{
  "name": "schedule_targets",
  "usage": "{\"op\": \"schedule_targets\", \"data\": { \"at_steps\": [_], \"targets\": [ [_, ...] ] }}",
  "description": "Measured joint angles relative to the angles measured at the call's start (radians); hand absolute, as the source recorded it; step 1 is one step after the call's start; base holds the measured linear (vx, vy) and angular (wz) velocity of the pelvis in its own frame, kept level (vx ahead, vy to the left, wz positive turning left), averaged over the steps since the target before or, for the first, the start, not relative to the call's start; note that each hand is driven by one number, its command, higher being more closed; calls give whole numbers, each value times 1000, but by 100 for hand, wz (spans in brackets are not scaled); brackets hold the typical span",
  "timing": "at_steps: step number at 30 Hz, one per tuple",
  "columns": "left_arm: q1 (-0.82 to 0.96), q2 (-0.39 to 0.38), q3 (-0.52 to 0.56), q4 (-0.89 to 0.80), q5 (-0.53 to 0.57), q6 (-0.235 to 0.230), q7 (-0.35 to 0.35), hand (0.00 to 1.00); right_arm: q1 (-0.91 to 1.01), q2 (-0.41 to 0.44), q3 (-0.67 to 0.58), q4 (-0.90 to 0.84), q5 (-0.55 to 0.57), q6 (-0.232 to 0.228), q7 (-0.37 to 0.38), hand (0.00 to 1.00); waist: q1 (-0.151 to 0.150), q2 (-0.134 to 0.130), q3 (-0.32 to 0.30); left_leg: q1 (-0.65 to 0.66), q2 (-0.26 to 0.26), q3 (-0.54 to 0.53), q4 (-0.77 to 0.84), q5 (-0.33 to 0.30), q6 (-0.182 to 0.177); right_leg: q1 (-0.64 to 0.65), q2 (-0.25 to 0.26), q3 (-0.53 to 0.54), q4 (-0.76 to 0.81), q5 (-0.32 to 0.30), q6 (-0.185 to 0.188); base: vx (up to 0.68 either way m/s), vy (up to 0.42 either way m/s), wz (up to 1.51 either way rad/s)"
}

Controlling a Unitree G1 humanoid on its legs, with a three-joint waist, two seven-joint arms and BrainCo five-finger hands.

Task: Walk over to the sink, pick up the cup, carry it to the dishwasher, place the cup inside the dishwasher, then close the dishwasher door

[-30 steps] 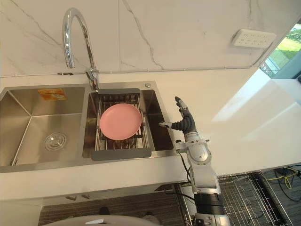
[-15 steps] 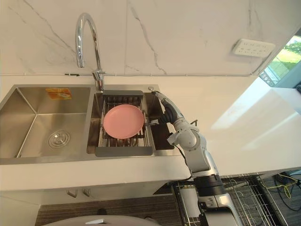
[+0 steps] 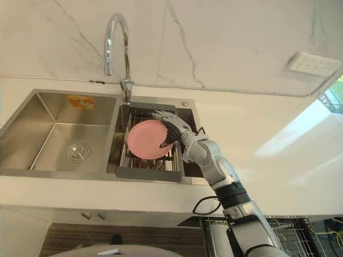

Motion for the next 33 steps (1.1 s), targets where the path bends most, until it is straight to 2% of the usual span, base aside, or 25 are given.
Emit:
{"op": "schedule_targets", "data": {
  "at_steps": [4, 11, 19, 22, 26, 33],
  "targets": [
    [6, 1, 16, 3, 2, 15, -2, 0, -37, -6, 43, 62, -7, 4, 18, 0, 8, -5, 2, -2, -1, -4, 0, -1, -2, 0, -1, -9, 0, 0, 0, -13, 10, 2],
    [8, 2, 40, 4, -39, 20, -12, 0, -46, -10, 126, 161, -47, -18, 27, 0, 25, -14, 4, -8, -4, -14, 0, 0, -2, 3, -4, -31, 0, 0, 0, 7, 12, 3],
    [5, 2, 38, 3, -39, 12, -22, 0, -46, -15, 173, 197, -47, -9, 57, 0, 34, -14, 11, -4, -7, -33, 0, 0, -1, 17, -4, -53, -1, -4, 2, 18, 6, 7],
    [4, 2, 36, 3, -39, 12, -22, 0, -46, -15, 185, 230, -59, 10, 56, 0, 34, -12, 16, -4, -8, -33, 0, 1, -1, 18, -5, -54, -1, -5, 2, 0, 0, 0],
    [4, 4, 19, 4, -39, 13, -22, 0, -45, -6, 185, 282, -124, 21, 13, 0, 34, -9, 20, -2, -9, -34, 0, 0, -2, 19, -6, -54, 1, -6, 3, 0, 0, 0],
    [3, 7, -2, 4, -38, 12, -23, 0, -37, 43, 175, 367, -243, 46, -117, 0, 35, -2, 25, 3, -10, -39, 0, 0, -2, 25, -7, -58, 6, -13, 3, 3, 5, 2]
  ]
}}
